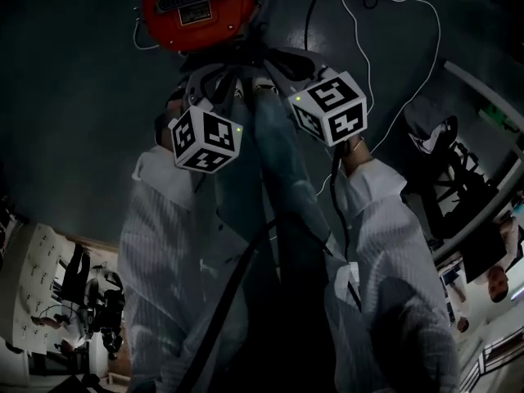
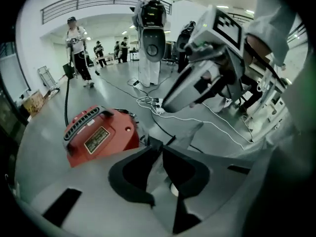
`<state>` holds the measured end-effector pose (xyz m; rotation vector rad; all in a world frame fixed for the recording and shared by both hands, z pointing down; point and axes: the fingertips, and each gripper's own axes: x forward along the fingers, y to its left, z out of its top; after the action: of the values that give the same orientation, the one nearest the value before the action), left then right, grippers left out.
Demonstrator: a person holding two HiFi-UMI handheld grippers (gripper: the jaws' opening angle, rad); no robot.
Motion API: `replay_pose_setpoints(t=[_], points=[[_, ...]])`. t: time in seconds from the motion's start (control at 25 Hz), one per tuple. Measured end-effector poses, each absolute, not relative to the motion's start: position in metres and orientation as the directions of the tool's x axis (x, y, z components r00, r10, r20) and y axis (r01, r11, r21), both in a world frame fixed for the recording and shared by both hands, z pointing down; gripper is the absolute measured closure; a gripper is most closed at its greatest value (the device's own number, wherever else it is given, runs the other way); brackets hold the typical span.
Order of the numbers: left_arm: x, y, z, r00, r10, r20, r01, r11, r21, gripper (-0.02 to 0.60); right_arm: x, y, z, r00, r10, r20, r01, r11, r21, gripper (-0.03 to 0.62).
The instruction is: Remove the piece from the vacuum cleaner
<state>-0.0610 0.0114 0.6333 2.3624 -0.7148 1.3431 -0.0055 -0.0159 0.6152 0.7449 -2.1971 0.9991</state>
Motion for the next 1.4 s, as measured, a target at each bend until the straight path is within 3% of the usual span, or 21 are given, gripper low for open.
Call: replay_pose_setpoints(t=[0.2,0.32,0.52,0.72,0.88,1.12,1.4], points=[[-0.057,0.022,0.672,0.378,-0.213,0.901,-0.478,-0.879,-0.007,0.434,-0.019,-0.028,0.651,-0.678,-0.156,0.719,-0.686,0.487,-0.541,0.519],[-0.063,0.019,0.686,0.34,-0.224,0.913,-0.434,-0.899,-0.059,0.4,-0.03,-0.01,0.659,-0.686,-0.029,0.727,-0.588,0.61,-0.531,0.481],[-0.061,0.031,0.705,0.313,-0.168,0.935,-0.315,-0.947,-0.065,0.399,-0.028,0.035,0.684,-0.563,0.113,0.819,-0.376,0.847,-0.375,0.461],[-0.058,0.032,0.71,0.27,-0.223,0.937,-0.292,-0.946,-0.141,0.403,-0.033,0.04,0.702,-0.492,0.072,0.868,-0.343,0.9,-0.269,0.462],[-0.061,0.028,0.71,0.265,-0.229,0.937,-0.326,-0.936,-0.136,0.419,-0.037,0.04,0.705,-0.484,0.062,0.873,-0.333,0.909,-0.25,0.501],[-0.063,0.032,0.709,0.275,-0.125,0.953,-0.386,-0.922,-0.009,0.511,-0.034,0.046,0.705,-0.521,0.094,0.849,-0.321,0.9,-0.296,0.543],[-0.063,0.052,0.712,0.289,-0.042,0.956,-0.358,-0.931,0.067,0.532,-0.032,0.058,0.706,-0.515,0.132,0.847,-0.221,0.934,-0.28,0.545]])
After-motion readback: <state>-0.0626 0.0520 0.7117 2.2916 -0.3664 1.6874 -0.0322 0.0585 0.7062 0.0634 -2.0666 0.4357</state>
